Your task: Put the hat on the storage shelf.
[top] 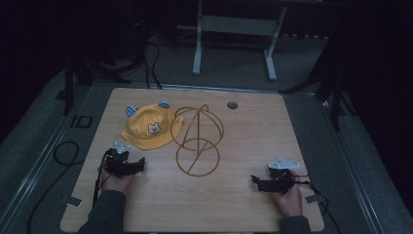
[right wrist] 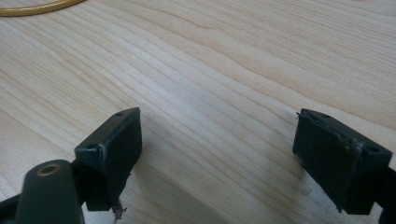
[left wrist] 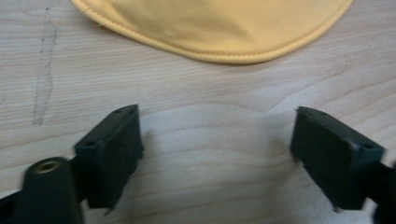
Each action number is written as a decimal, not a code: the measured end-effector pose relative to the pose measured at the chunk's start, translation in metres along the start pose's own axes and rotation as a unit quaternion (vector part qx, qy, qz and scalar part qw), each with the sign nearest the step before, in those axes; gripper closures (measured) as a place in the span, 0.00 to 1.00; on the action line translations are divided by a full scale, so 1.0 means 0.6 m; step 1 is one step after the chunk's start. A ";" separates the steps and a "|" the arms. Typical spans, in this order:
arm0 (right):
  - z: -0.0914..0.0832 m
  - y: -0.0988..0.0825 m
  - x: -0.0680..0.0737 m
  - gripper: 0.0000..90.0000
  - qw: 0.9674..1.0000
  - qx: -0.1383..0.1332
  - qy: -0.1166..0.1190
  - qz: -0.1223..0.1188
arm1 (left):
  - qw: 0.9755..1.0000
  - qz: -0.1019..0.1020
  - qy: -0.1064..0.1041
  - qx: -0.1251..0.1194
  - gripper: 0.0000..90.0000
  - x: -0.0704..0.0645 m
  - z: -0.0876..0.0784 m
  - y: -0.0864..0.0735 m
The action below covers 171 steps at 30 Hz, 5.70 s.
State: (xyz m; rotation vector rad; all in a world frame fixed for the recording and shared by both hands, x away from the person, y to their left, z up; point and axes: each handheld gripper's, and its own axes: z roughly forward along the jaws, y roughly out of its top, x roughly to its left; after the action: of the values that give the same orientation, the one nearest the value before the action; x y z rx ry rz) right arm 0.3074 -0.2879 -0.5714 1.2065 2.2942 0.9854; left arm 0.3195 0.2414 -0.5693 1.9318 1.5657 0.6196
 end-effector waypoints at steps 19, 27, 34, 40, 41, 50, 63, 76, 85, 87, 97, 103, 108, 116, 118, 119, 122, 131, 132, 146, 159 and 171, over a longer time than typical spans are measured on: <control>0.000 0.000 0.000 0.17 1.000 0.000 -0.001 0.000 | 0.997 0.008 -0.056 0.061 0.60 0.050 -0.022 0.021; 0.000 0.000 0.000 0.17 1.000 -0.001 -0.001 -0.001 | 0.996 0.029 -0.059 0.063 0.60 0.071 -0.050 0.040; 0.000 0.000 0.000 0.17 1.000 0.000 -0.001 0.000 | 0.993 0.068 -0.057 0.078 0.59 0.082 -0.063 0.058; 0.000 0.000 0.000 0.17 1.000 0.000 -0.001 0.000 | 0.992 0.084 -0.051 0.079 0.60 0.090 -0.072 0.079; 0.000 0.000 0.000 0.17 1.000 0.000 -0.001 0.000 | 0.992 0.085 -0.051 0.076 0.60 0.091 -0.073 0.084; 0.000 0.000 0.000 0.17 1.000 0.000 -0.001 0.000 | 0.989 0.114 -0.056 0.072 0.59 0.102 -0.084 0.119; 0.000 0.000 0.000 0.17 1.000 0.000 -0.001 0.001 | 0.987 0.137 -0.068 0.052 0.59 0.114 -0.105 0.152; 0.000 0.000 0.000 0.17 1.000 0.000 -0.001 0.001 | 0.986 0.145 -0.078 0.040 0.59 0.124 -0.108 0.195; 0.000 0.000 0.000 0.17 1.000 0.000 -0.001 0.001 | 0.984 0.155 -0.086 0.027 0.59 0.117 -0.113 0.226; 0.000 0.000 0.000 0.17 1.000 0.000 -0.001 0.001 | 0.983 0.159 -0.089 0.026 0.59 0.113 -0.114 0.234; 0.001 0.000 0.000 0.17 1.000 0.000 -0.002 0.001 | 0.979 0.175 -0.097 0.037 0.64 0.102 -0.109 0.258; 0.001 0.001 0.000 0.17 1.000 0.000 -0.002 0.002 | 0.979 0.171 -0.101 0.038 0.66 0.108 -0.106 0.268; 0.001 0.001 -0.001 0.17 1.000 0.000 -0.002 0.001 | 0.979 0.170 -0.101 0.039 0.66 0.113 -0.103 0.281; 0.002 0.001 -0.001 0.17 1.000 0.000 -0.002 0.001 | 0.979 0.176 -0.098 0.033 0.64 0.107 -0.102 0.306; 0.002 0.001 -0.001 0.17 1.000 0.000 -0.002 0.001 | 0.978 0.181 -0.098 0.035 0.63 0.103 -0.102 0.311; 0.002 0.001 -0.001 0.17 1.000 0.000 -0.002 0.001 | 0.978 0.183 -0.098 0.036 0.62 0.101 -0.101 0.314; 0.002 0.001 -0.001 0.17 1.000 0.000 -0.002 0.001 | 0.977 0.187 -0.097 0.039 0.62 0.098 -0.098 0.322; 0.002 0.002 -0.001 0.17 1.000 -0.001 -0.003 0.002 | 0.974 0.197 -0.096 0.054 0.63 0.091 -0.090 0.344; 0.002 0.002 -0.001 0.17 1.000 -0.001 -0.003 0.002 | 0.974 0.197 -0.096 0.054 0.63 0.091 -0.088 0.345; 0.002 0.002 -0.001 0.17 1.000 -0.001 -0.002 0.001 | 0.972 0.202 -0.102 0.065 0.63 0.075 -0.062 0.365; 0.002 0.002 -0.001 0.17 1.000 -0.001 -0.002 0.001 | 0.966 0.225 -0.100 0.081 0.63 0.041 -0.020 0.372; 0.002 0.002 -0.001 0.17 1.000 -0.001 -0.002 0.001 | 0.961 0.231 -0.109 0.103 0.61 0.021 0.011 0.369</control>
State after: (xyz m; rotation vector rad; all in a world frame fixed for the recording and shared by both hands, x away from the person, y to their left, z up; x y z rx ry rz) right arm 0.3093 -0.2875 -0.5716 1.2095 2.2890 0.9834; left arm 0.4848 0.2195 -0.4228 2.4587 1.0819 0.4156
